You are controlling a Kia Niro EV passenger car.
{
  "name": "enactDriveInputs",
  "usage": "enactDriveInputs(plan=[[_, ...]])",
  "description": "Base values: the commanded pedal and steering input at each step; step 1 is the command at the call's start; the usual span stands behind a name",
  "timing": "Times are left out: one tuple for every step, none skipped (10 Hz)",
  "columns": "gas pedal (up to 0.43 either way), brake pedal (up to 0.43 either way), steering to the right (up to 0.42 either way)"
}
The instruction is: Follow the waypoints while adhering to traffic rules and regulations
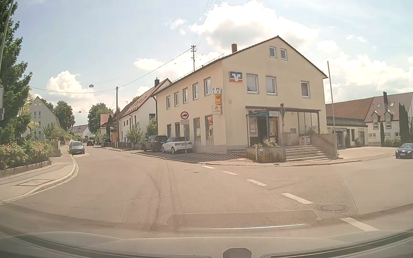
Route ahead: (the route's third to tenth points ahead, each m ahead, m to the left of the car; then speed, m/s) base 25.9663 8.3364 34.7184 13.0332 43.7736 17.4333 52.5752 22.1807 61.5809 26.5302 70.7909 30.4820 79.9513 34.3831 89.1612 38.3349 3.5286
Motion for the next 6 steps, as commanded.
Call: enactDriveInputs(plan=[[0.209,0.0,-0.018],[0.209,0.0,-0.017],[0.209,0.0,-0.022],[0.209,0.0,-0.034],[0.209,0.0,-0.047],[0.209,0.0,-0.055]])
